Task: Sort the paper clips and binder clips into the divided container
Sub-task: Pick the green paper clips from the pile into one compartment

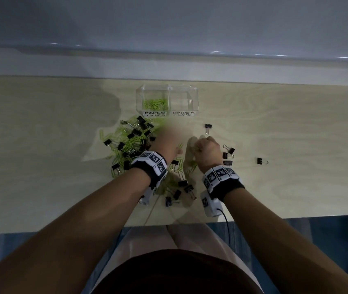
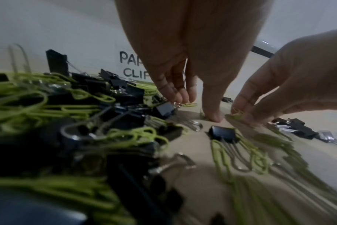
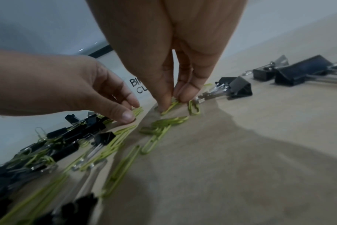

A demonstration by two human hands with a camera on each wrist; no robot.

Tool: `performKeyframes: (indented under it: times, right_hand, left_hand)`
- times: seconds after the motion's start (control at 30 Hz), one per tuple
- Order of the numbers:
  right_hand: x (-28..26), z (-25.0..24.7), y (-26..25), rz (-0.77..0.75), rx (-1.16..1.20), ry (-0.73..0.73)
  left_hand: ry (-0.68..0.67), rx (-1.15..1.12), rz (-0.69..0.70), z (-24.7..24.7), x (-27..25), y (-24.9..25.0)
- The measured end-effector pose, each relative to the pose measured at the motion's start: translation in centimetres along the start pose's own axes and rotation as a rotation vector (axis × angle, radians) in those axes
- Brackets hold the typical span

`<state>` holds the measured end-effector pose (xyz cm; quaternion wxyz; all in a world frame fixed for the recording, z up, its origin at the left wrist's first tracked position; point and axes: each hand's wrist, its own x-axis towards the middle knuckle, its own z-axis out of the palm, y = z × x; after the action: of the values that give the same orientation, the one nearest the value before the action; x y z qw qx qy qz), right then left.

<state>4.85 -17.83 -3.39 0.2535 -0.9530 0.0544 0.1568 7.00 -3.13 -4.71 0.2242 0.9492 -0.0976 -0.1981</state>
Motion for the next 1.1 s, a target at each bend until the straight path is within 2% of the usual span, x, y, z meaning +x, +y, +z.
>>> performKeyframes:
  times: [0.13,0.27,0.4,0.47,0.53,0.67,0.77,0.93,1.03,1.1]
  right_hand:
    - [-0.1,-1.1,-1.0,-0.081,-0.071,-0.084]
    - [0.5,0.5,-0.1,-0.103,-0.145,-0.147]
    - [0.6,2.1,1.0,-0.164,-0.362,-0.223]
    - [0.4,1.7,0.7,-0.19,-0.398,-0.235]
    - [0.3,0.5,0.0,-0.192,-0.319,-0.243]
    - [2.2,-1.6,-2.9,-0.111,0.014,-0.106]
    - [5.1,-2.6,-6.4,-0.161,0.157,-0.005]
    - [9.0,-3.5,-11.7,-0.288,0.184,0.086]
    - [8.9,-3.3,-11.6,-0.338,0.093,0.061]
    - [7.2,-3.1,-10.1,-0.368,0.049,0.048]
  left_hand:
    - [-0.003,0.013,-0.015,0.5,-0.1,0.5]
    - [-0.056,0.157,-0.017,0.8,-0.5,1.0]
    - [-0.048,0.291,0.026,1.3,-1.3,1.5]
    - [-0.041,0.251,0.066,0.8,-1.5,1.1]
    - [-0.005,0.092,0.063,-0.6,-1.5,0.5]
    - [0.241,-0.166,-0.069,-5.2,-0.2,-0.9]
    - [0.377,-0.227,-0.137,-8.7,1.7,-2.3]
    - [0.411,-0.233,-0.192,-10.5,3.3,-4.0]
    - [0.392,-0.172,-0.169,-9.3,1.5,-4.3]
    - [0.324,-0.155,-0.095,-7.6,-0.6,-4.3]
